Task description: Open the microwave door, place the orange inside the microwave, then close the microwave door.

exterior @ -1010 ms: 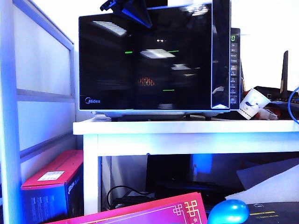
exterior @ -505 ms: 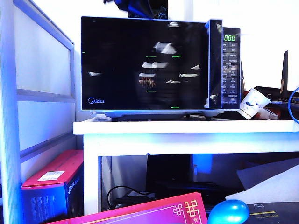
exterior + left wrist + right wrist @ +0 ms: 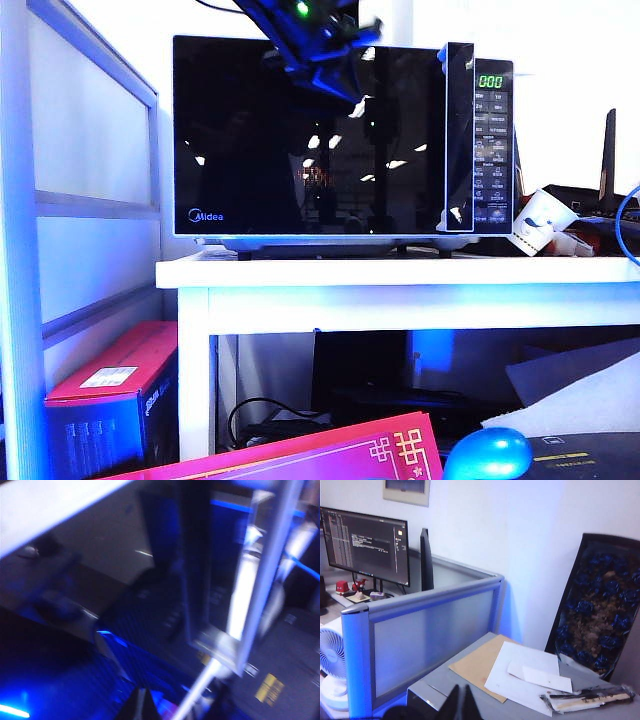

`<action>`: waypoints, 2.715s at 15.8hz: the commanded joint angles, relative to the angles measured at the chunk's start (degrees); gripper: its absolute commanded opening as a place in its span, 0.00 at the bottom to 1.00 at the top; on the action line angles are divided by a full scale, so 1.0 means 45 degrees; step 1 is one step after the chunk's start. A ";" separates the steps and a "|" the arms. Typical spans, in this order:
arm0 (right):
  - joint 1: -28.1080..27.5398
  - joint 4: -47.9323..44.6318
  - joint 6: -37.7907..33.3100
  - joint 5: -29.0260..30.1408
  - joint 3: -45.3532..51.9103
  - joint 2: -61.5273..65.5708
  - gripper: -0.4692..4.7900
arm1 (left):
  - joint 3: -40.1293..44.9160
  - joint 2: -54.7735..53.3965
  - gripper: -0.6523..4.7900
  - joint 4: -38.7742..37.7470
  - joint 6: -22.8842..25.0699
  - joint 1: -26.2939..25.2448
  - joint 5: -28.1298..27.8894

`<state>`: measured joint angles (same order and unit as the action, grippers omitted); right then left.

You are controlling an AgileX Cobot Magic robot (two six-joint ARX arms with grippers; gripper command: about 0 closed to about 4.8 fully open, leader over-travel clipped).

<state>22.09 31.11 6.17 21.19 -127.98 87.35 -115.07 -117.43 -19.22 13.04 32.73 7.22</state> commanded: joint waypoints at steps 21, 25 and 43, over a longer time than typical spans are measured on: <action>0.0010 -0.0306 -0.0044 -0.1122 -0.0194 -0.2550 0.09 | -0.0112 1.0282 0.11 -0.3473 -0.0044 0.0971 -0.0665; 0.0010 0.2730 -0.0325 -0.2234 -0.0170 -0.4789 0.09 | -0.0102 1.4226 0.11 -0.7276 0.0024 0.0942 -0.1375; 0.0010 -0.2467 0.0413 -0.1613 1.9545 -1.6276 0.09 | 0.9117 2.1031 0.11 -0.9408 -0.1705 0.0928 0.0413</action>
<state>22.09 24.69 9.08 14.92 -43.00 15.64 -78.26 -23.97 -69.30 6.42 36.91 8.23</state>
